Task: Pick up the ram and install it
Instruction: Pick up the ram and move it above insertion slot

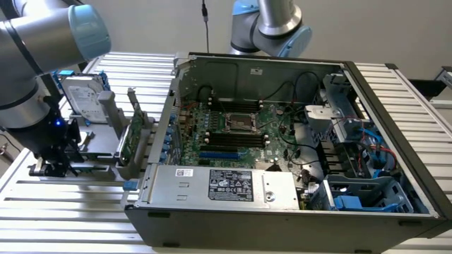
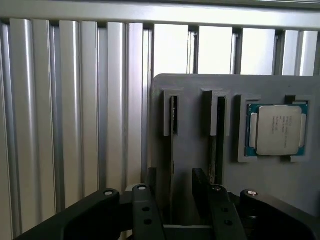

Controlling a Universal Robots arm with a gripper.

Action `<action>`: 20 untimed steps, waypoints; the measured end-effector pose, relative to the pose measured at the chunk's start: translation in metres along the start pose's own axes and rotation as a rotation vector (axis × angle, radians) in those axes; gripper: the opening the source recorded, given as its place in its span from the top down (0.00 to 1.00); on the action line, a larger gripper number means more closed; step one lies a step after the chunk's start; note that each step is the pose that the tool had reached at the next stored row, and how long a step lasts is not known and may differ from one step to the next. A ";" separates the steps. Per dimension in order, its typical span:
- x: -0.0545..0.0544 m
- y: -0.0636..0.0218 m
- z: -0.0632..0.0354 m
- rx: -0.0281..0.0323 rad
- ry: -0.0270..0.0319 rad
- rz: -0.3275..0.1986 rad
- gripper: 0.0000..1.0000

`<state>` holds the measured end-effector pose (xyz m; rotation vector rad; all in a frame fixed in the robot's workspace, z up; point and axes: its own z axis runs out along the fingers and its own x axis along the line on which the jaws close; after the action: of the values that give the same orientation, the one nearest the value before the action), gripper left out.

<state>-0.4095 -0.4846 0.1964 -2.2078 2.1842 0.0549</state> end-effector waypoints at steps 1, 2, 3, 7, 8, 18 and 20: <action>0.000 0.0000 0.0000 0.0000 -0.0017 0.002 0.58; 0.001 0.0000 0.0000 0.0000 -0.0033 0.003 0.60; 0.001 0.0000 -0.0001 0.0000 -0.0046 0.005 0.60; 0.002 0.0000 -0.0002 -0.0020 -0.0082 0.013 0.73; 0.002 0.0000 -0.0001 -0.0027 -0.0092 0.016 0.73; 0.003 -0.0003 -0.0007 -0.0163 -0.0158 0.034 0.86; 0.003 -0.0002 -0.0012 -0.0213 -0.0163 0.038 0.86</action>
<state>-0.4092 -0.4881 0.1974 -2.1684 2.2280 0.0974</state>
